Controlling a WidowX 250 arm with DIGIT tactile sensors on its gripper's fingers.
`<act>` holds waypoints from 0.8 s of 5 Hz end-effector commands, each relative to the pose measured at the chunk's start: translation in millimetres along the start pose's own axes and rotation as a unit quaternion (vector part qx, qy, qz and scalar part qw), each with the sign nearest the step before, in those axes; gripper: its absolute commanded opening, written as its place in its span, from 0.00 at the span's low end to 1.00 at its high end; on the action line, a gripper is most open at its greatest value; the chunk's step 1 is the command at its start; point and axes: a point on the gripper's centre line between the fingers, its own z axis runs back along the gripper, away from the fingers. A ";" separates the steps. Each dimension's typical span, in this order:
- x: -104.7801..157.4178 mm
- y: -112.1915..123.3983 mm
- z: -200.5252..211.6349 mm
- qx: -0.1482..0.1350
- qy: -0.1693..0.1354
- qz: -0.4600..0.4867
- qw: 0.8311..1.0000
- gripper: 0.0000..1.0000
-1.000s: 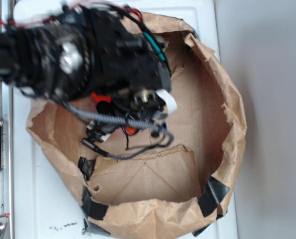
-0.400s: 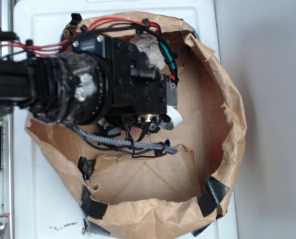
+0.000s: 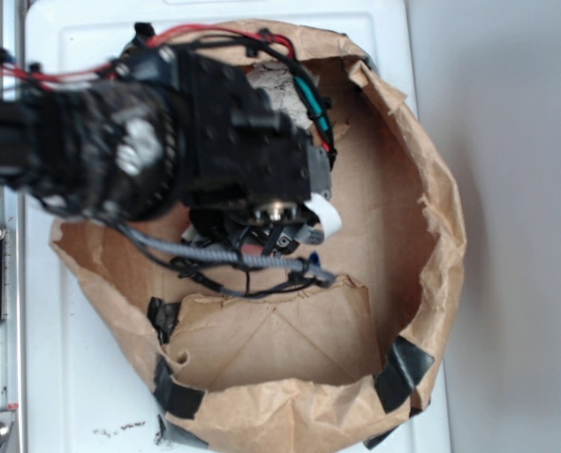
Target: Grab the carrot.
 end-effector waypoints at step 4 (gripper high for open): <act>37.8 -3.6 138.8 -0.003 -0.054 0.217 0.975 0.00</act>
